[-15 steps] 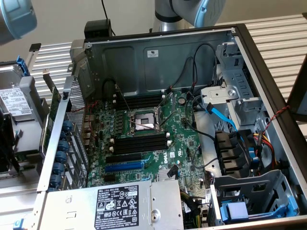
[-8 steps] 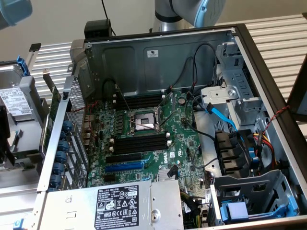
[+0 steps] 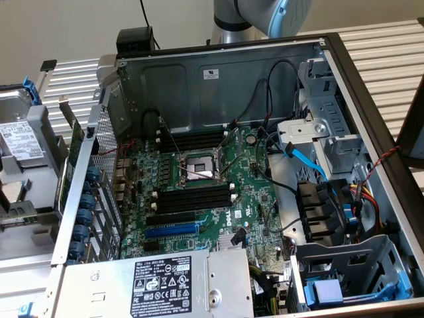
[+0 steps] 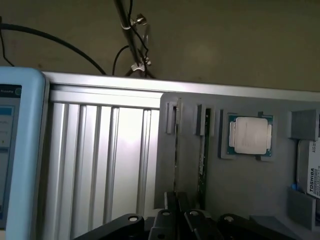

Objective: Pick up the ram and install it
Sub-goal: 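Pick up the ram and move it above insertion slot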

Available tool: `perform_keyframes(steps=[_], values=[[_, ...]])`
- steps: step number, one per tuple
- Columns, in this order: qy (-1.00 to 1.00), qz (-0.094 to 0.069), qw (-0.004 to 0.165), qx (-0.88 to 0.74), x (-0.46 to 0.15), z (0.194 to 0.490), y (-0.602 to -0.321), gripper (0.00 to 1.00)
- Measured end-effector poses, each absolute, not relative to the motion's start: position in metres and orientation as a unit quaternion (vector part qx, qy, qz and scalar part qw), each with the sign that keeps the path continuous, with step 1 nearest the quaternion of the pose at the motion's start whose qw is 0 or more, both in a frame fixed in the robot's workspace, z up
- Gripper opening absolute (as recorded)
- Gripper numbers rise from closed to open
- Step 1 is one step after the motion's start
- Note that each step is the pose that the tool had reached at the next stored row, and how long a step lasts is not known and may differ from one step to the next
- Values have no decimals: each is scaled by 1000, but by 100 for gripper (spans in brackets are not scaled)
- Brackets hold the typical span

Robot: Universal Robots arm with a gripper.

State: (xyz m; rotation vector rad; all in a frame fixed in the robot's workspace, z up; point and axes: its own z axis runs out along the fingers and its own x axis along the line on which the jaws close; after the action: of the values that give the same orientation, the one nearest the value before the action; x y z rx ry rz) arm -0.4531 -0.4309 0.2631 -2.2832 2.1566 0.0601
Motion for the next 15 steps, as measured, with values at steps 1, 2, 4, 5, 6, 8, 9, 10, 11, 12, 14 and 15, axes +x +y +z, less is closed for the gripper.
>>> perform_keyframes(steps=[1,2,4,5,6,8,9,10,11,12,14,15], values=[[687,19,0,-727,-453,268,-431,13],[687,19,0,-727,-453,272,-431,13],[687,19,0,-727,-453,281,-431,13],[687,19,0,-727,-452,286,-432,13],[686,19,0,-727,-451,290,-432,13],[687,19,0,-727,-448,299,-432,13],[687,19,0,-727,-445,304,-432,13],[687,19,0,-727,-443,309,-432,13],[687,19,0,-727,-440,313,-432,13],[687,19,0,-727,-437,318,-432,13],[687,19,0,-727,-430,327,-432,13],[687,19,0,-727,-426,331,-432,13]])
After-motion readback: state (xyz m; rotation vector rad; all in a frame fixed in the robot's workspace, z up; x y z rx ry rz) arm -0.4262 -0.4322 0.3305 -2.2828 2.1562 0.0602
